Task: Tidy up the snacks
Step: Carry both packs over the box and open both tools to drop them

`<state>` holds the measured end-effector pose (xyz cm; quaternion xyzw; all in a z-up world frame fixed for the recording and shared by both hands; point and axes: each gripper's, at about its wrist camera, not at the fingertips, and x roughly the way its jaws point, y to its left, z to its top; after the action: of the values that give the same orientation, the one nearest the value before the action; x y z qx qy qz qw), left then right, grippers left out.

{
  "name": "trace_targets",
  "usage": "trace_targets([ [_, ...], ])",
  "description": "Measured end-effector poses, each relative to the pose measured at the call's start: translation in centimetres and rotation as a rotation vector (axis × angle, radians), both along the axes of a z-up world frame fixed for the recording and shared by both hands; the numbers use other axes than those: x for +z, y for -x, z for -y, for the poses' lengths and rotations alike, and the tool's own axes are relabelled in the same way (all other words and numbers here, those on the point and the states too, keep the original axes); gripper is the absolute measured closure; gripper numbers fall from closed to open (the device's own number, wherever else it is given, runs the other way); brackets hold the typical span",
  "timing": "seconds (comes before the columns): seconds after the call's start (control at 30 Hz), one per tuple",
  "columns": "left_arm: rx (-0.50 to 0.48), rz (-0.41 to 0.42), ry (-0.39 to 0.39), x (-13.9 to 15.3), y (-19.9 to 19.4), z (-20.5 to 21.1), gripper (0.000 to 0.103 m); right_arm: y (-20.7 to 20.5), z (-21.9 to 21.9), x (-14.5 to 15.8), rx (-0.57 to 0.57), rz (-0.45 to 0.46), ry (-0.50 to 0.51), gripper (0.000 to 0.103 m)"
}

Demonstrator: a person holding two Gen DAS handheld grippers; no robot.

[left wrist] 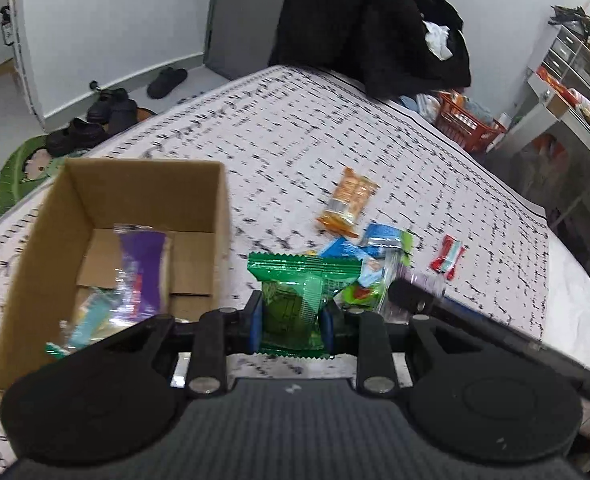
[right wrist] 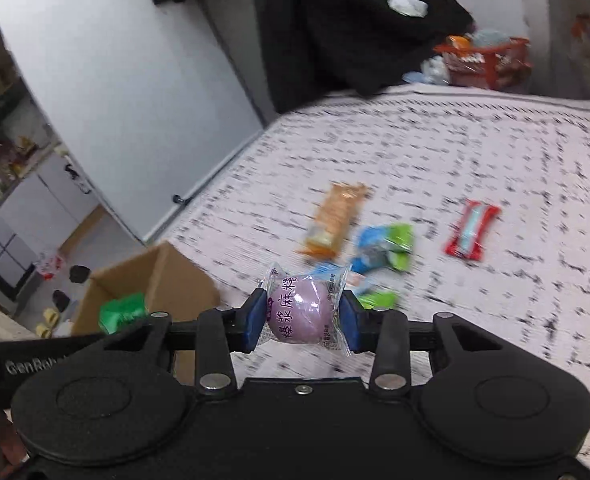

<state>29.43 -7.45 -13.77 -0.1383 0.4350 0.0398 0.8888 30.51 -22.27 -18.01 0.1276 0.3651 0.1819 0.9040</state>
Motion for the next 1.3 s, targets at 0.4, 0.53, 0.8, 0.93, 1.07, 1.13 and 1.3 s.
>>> trace_targets([
  [0.4,0.123,0.047,0.008,2.5,1.8,-5.6,0.075,0.2,-5.5,2.2,0.094,0.064,0.005,0.064],
  [0.53,0.162,0.055,-0.001,3.0,2.1,-8.0,0.075,0.2,-7.4,3.1,0.132,0.096,-0.01,0.064],
  [0.8,0.227,0.066,-0.008,3.8,2.2,-12.0,0.075,-0.4,-10.6,3.0,0.19,0.096,-0.009,0.064],
  [0.93,0.244,0.065,-0.003,3.8,1.9,-13.7,0.075,-0.4,-11.9,2.9,0.211,0.095,-0.008,0.064],
  [1.07,0.247,0.056,0.01,3.1,1.5,-14.5,0.075,0.0,-12.5,2.7,0.234,0.088,0.003,0.064],
  [1.13,0.248,0.051,0.02,2.7,1.2,-14.7,0.075,0.1,-12.6,2.6,0.242,0.079,0.009,0.063],
  [1.3,0.239,0.032,0.019,2.0,1.1,-14.8,0.074,0.4,-12.6,2.4,0.26,0.056,-0.007,0.057],
])
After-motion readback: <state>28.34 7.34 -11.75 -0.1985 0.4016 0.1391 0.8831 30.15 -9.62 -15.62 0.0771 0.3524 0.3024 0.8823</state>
